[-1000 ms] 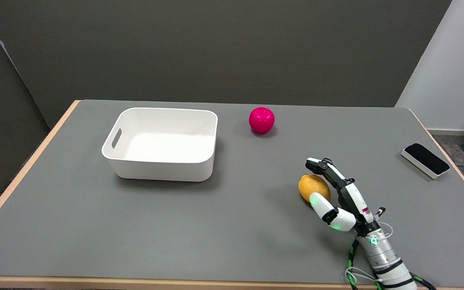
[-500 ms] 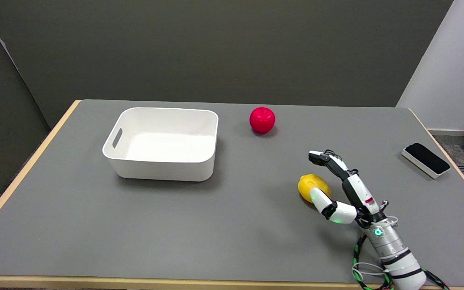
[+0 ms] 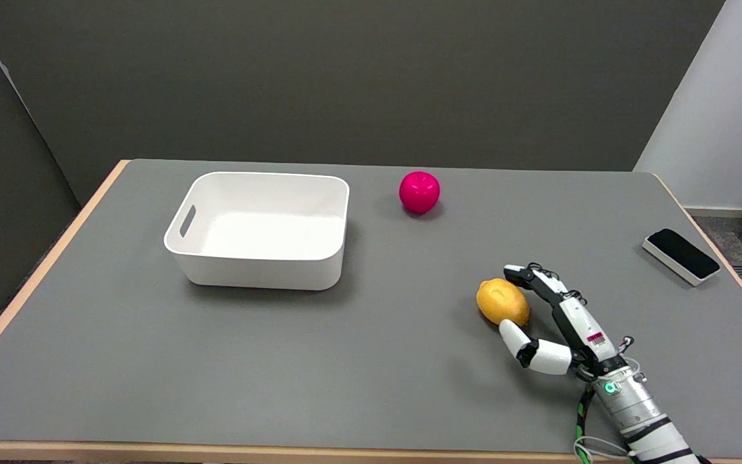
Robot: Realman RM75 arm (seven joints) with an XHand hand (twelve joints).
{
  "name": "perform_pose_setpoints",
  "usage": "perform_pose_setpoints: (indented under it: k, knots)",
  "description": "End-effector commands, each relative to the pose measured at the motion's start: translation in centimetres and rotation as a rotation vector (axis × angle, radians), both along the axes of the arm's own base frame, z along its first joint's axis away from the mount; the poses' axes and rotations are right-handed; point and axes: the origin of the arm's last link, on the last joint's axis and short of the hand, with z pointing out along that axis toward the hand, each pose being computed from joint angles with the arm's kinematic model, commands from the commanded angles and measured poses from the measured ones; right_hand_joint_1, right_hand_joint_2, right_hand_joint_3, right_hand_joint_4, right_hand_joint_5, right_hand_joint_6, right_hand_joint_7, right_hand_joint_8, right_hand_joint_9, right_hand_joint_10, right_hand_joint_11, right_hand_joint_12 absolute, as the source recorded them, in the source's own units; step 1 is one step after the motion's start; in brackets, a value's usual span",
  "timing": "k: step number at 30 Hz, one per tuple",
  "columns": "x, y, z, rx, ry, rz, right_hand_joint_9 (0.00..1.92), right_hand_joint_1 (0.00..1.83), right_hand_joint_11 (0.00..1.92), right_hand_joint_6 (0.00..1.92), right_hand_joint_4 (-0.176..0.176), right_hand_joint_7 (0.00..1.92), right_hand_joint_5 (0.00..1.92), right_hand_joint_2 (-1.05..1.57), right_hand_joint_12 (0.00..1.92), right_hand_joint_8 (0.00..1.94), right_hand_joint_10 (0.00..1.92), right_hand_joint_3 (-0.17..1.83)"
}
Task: Pick up the lemon.
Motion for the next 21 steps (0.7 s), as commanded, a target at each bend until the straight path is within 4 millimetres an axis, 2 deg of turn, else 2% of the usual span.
perform_pose_setpoints:
  k: [1, 11, 13, 16, 18, 20, 21]
  knots:
    - [0.7, -0.7, 0.7, -0.081, 0.137, -0.111, 0.18, 0.56, 0.00, 0.50, -0.101, 0.28, 0.22, 0.64, 1.08, 0.55, 0.80, 0.95]
    - [2.1, -2.5, -0.3, -0.057, 0.206, -0.083, 0.24, 0.55, 0.00, 0.49, -0.110, 0.33, 0.22, 0.66, 1.12, 0.59, 0.88, 0.94]
    - [2.4, -2.8, -0.4, -0.054, 0.228, -0.074, 0.24, 0.61, 0.00, 0.46, -0.113, 0.35, 0.23, 0.68, 1.16, 0.59, 0.94, 0.86]
    - [2.6, -3.0, -0.6, -0.045, 0.255, -0.061, 0.36, 0.75, 0.07, 0.52, -0.153, 0.46, 0.26, 0.70, 1.29, 0.83, 1.15, 0.89]
    - [2.9, -3.0, -0.7, -0.044, 0.271, -0.052, 0.38, 0.81, 0.13, 0.59, -0.163, 0.47, 0.28, 0.72, 1.38, 1.00, 1.26, 0.89]
    - [3.1, -3.2, -0.8, -0.045, 0.302, -0.044, 0.36, 0.91, 0.21, 0.81, -0.176, 0.41, 0.31, 0.78, 1.57, 1.42, 1.49, 0.86]
    - [3.2, -3.3, -0.9, -0.043, 0.322, -0.038, 0.35, 0.94, 0.17, 0.90, -0.176, 0.41, 0.31, 0.81, 1.71, 1.51, 1.60, 0.85]
